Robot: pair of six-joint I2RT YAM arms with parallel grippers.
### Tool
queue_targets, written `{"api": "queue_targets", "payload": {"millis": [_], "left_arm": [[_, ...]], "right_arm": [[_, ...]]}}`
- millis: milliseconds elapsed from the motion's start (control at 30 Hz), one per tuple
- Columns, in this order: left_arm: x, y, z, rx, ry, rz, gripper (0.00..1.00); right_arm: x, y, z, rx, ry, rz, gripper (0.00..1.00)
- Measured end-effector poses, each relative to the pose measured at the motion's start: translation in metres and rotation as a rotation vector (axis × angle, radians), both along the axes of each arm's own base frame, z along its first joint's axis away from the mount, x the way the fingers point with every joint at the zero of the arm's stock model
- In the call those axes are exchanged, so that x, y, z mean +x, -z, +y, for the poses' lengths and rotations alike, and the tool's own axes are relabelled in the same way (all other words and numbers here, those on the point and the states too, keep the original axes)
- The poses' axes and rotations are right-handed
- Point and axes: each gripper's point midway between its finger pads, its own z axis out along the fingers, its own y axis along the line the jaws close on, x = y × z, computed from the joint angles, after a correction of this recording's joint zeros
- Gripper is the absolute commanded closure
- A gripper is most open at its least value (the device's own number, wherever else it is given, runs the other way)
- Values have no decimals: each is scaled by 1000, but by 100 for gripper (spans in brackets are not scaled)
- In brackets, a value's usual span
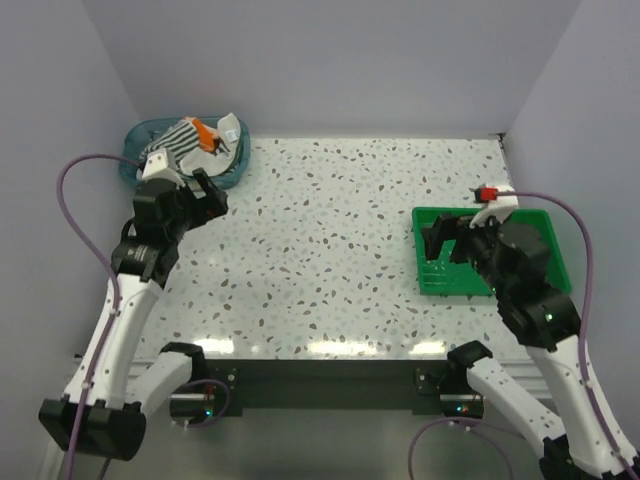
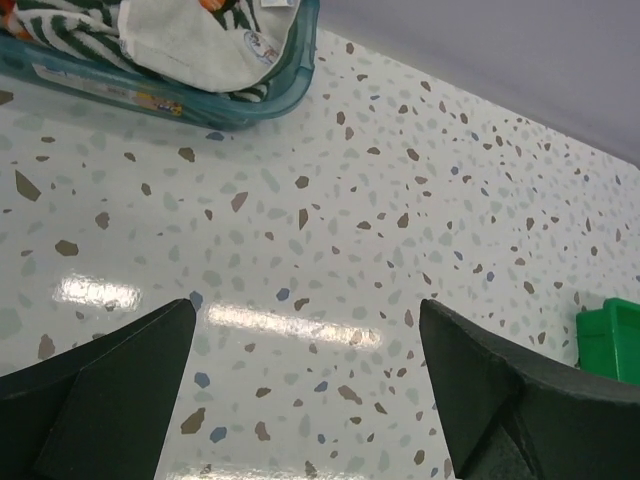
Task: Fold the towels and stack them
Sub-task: Grab crumpled towel
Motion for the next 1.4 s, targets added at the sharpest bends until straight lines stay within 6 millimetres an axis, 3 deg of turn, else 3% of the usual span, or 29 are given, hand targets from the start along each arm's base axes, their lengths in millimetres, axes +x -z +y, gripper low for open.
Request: {"api": "queue_targets", "payload": {"millis": [133,267,533,667,800,1000,1100,1200,1233,1300,1400], "left_arm": [[43,23,0,-1,-45,97,1],[91,45,18,14,-126,150,4],[186,73,71,35,-274,185,7],[221,92,93,36,-318,209,9],[236,116,109,50,-358,247,12],[249,144,111,55,-360,288,25],[252,154,111,57,-359,299,42],[253,159,112,58,-357,307,84],[253,159,111,60,-355,306,92],[255,157,112,69,-350,299,100],[254,153,115,88,-356,293,100]], "right_arm": [[20,26,19,-42,-56,154,1],[27,46,34,-50,-110,251,1],[24,48,50,1,-174,277,1],[28,52,53,2,-181,293,1],[32,55,55,1,-179,304,1],[37,62,56,-12,-175,326,1],[40,65,57,-16,-175,335,1],[41,66,57,-19,-173,336,1],[41,66,56,-20,-170,335,1],[42,66,55,-24,-162,333,1],[42,66,54,-29,-160,332,1]]}}
